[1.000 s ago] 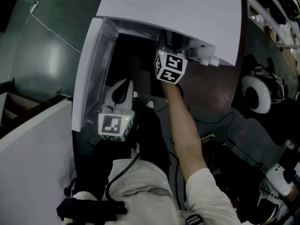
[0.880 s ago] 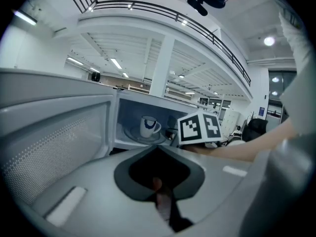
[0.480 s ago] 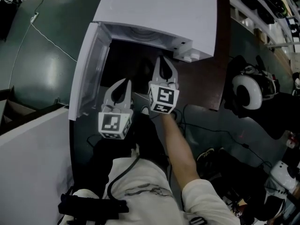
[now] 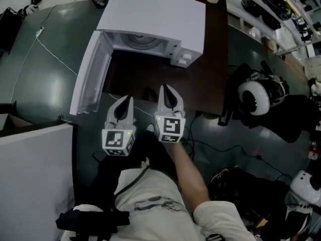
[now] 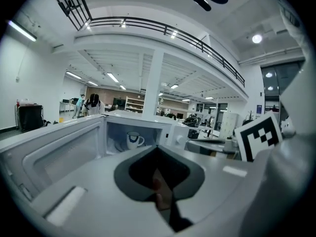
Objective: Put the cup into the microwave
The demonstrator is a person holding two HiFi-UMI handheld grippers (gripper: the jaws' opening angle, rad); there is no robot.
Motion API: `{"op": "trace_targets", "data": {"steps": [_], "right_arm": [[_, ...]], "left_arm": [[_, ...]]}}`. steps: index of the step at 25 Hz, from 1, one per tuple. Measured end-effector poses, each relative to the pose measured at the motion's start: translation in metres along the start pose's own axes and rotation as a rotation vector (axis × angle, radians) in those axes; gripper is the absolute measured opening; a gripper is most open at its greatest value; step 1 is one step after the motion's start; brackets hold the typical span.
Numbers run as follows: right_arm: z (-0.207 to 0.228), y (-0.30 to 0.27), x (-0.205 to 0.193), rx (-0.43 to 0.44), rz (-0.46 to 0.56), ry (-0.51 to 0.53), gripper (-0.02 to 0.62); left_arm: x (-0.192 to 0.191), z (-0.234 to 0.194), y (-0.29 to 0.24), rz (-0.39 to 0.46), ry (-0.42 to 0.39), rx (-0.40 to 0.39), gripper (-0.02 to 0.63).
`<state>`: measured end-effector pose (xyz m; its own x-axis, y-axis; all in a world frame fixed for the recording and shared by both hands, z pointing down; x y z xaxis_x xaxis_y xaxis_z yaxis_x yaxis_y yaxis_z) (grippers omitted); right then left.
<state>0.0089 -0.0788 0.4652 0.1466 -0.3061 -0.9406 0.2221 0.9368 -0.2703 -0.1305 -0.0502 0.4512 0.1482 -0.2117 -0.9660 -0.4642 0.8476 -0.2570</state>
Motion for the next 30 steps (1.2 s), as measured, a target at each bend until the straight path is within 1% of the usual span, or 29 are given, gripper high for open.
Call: {"op": "trace_targets", "data": {"steps": [7,13,17,21,23,30], "right_arm": [[-0.007,0.058,0.009,0.004,0.004,-0.018,0.0],[-0.028,0.093,0.014,-0.008,0.032,-0.015,0.0],[-0.051,0.118,0.007,-0.035,0.047,-0.022,0.0],[-0.076,0.148,-0.005,-0.083,0.055,-0.033,0.0],[-0.09,0.164,-0.013,-0.096,0.058,-0.043,0.0],[-0.136,0.21,-0.026,-0.088,0.061,-0.031,0.0]], "left_arm": [[0.014,0.016,0.029,0.024,-0.023,-0.005,0.0],[0.018,0.021,0.055,0.051,-0.048,-0.048,0.0],[0.01,0.019,0.088,0.056,-0.068,-0.081,0.0],[-0.004,0.013,0.128,0.035,-0.037,-0.116,0.0],[-0.01,0.009,0.15,0.036,-0.039,-0.125,0.0],[-0.013,0.002,0.207,0.062,-0.034,-0.136,0.0]]}}
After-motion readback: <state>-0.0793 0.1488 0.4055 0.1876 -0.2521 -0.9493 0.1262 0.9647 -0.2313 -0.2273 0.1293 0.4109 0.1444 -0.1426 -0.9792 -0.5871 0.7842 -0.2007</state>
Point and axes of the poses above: the fingertips, and each gripper's own axes: y backward along the fingers, z to its right, x out of its top, the point moved 3 cm from there along y, backward along the fingers, and after that the axes turned 11 degrees about -y, right-handed, at the moved point
